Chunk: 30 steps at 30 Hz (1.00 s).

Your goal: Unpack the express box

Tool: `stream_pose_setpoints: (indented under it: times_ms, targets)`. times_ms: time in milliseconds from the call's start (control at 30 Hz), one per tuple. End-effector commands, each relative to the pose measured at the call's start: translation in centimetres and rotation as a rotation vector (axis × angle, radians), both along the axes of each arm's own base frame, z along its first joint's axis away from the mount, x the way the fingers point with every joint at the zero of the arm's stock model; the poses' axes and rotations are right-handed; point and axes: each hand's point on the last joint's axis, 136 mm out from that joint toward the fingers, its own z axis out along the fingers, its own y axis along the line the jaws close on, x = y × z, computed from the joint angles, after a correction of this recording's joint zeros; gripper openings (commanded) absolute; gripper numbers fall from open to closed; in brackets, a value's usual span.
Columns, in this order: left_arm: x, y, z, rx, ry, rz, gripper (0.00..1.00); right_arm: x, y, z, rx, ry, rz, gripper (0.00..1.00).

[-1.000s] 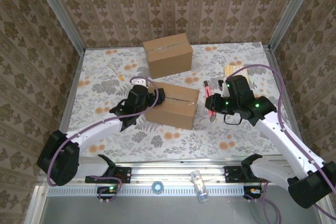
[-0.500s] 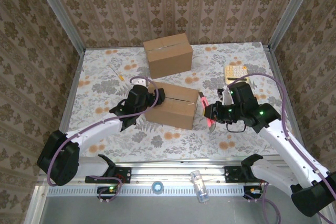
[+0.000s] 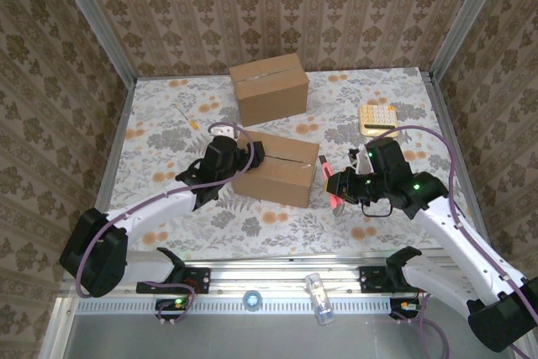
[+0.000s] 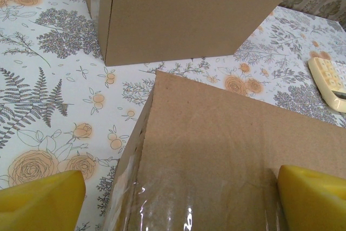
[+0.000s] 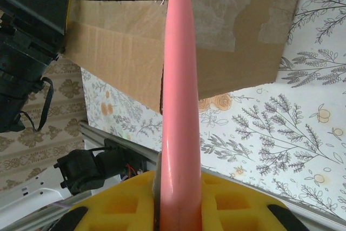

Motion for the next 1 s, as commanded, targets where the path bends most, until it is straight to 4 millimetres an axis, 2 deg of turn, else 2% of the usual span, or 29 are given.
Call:
stream_pose_setpoints:
  times_ms: [0, 967]
  targets:
    - [-3.1, 3.3, -8.4, 0.205, 0.236, 0.023, 0.91, 0.0, 0.4, 0.4, 0.041, -0.004, 0.003, 0.0]
    - [-3.1, 3.3, -8.6, 0.204, 0.237, 0.025, 0.92, 0.1, 0.5, -0.9, 0.035, 0.023, -0.002, 0.0]
